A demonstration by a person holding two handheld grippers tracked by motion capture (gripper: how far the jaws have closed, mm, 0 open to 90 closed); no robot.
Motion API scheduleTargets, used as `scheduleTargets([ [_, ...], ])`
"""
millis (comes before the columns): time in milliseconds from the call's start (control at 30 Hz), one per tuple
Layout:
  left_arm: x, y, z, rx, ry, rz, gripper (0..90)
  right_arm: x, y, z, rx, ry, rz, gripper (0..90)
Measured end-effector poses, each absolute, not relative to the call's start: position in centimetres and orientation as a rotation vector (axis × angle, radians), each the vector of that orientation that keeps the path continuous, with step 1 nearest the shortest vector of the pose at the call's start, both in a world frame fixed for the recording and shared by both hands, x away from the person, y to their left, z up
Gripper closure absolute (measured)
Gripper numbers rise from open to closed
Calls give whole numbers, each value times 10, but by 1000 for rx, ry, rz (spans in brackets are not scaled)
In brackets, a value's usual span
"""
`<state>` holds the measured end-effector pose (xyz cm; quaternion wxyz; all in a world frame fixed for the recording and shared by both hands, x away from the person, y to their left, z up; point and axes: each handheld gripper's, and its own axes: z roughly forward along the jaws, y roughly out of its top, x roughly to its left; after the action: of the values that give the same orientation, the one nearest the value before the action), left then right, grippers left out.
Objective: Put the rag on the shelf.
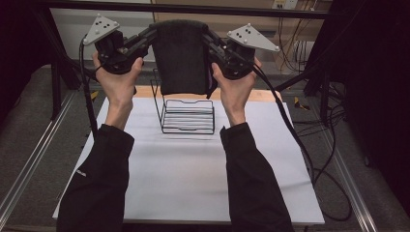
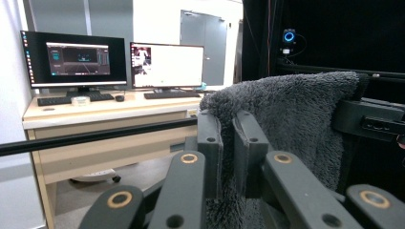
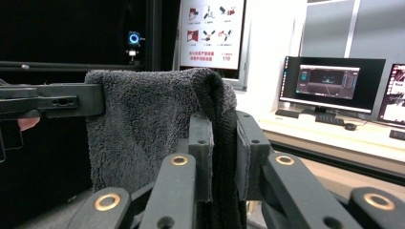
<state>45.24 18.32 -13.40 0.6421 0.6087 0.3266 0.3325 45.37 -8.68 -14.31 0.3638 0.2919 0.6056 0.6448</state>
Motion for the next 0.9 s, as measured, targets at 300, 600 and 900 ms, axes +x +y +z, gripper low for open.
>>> scheduleTargets([
  [300, 464, 184, -121, 1379, 762, 779, 822, 466, -84, -133, 754, 1535, 1671, 798],
  [600, 474, 183, -108, 1373, 770, 810, 822, 479, -81, -121, 756, 1520, 1680, 798],
  [900, 487, 183, -109, 1370, 774, 802, 822, 492, -81, -120, 757, 1524, 1661, 798],
])
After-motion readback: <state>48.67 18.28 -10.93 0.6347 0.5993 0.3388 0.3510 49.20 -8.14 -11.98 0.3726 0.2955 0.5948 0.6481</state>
